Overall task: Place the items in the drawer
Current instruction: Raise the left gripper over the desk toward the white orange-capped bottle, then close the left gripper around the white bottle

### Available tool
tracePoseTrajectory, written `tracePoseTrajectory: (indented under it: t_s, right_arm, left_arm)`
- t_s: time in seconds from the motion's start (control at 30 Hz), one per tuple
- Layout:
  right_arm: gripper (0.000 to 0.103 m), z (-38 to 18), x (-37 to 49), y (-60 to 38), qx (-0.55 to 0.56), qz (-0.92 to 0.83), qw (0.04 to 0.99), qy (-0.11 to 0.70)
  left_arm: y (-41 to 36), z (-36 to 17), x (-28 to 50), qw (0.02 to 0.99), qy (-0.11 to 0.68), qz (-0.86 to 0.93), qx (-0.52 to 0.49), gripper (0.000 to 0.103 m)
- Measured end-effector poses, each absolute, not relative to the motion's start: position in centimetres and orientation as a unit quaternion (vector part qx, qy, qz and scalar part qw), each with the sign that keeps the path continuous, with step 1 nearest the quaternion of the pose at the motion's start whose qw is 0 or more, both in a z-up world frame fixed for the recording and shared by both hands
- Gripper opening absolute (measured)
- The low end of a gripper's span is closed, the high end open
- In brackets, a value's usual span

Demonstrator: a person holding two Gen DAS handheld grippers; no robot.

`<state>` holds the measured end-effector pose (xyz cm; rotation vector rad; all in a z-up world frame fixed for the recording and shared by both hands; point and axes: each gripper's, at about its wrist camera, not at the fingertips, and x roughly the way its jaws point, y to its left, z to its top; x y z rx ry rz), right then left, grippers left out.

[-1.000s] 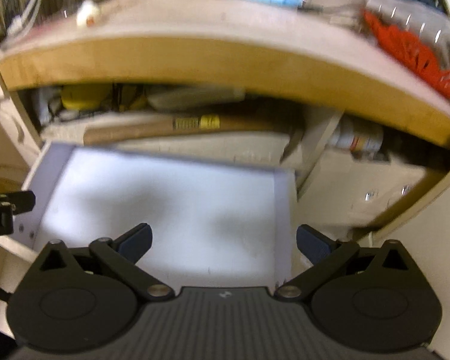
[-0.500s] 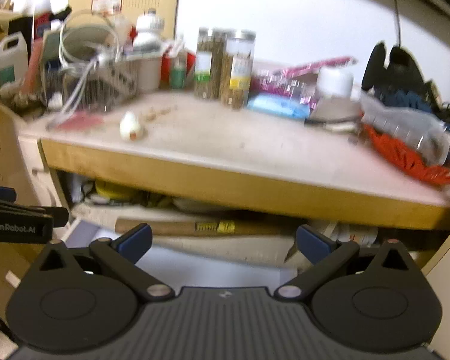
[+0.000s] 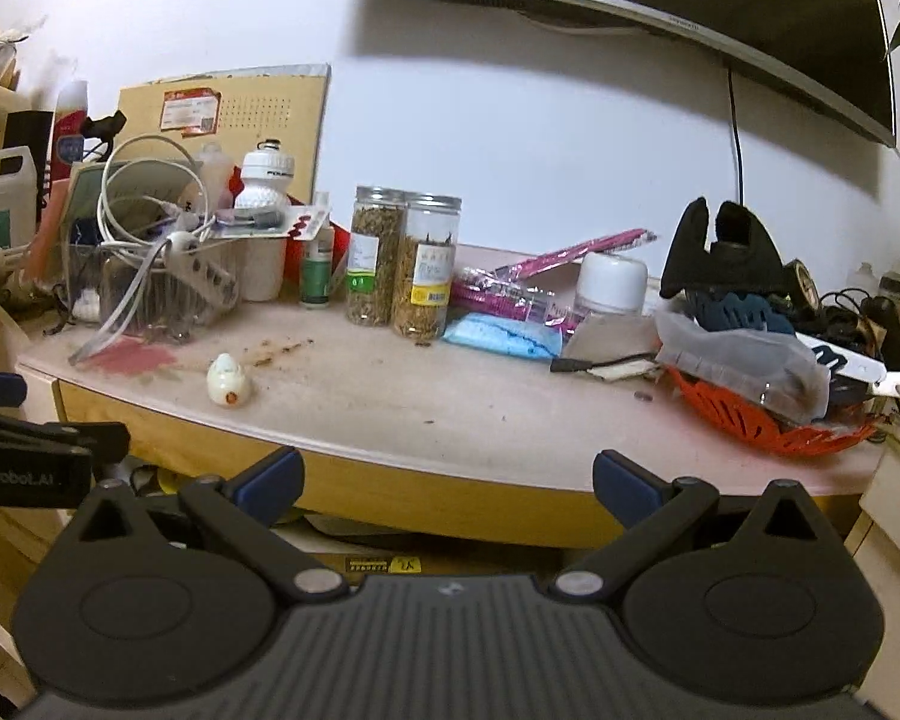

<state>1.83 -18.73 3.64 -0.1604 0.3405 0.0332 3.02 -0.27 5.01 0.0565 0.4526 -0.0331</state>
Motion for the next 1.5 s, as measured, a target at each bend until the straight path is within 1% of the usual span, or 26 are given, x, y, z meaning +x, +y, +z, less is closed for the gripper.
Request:
tracePoseTrajectory:
  t_s: [0.57, 1.5]
  right_arm:
    - [0.103, 3.3, 1.8, -18.6, -0.073, 0.028, 0.981, 0.179]
    - [0.103, 2.5, 2.9, -17.8, -0.079, 0.048, 0.977, 0.19]
  left_arm:
    - [-1.0, 4.4, 5.8, 0.976, 0.212, -0.028, 0.032, 0.09]
    - [-3.1, 2.8, 14.2, 0.975, 0.216, -0.039, 0.037, 0.09]
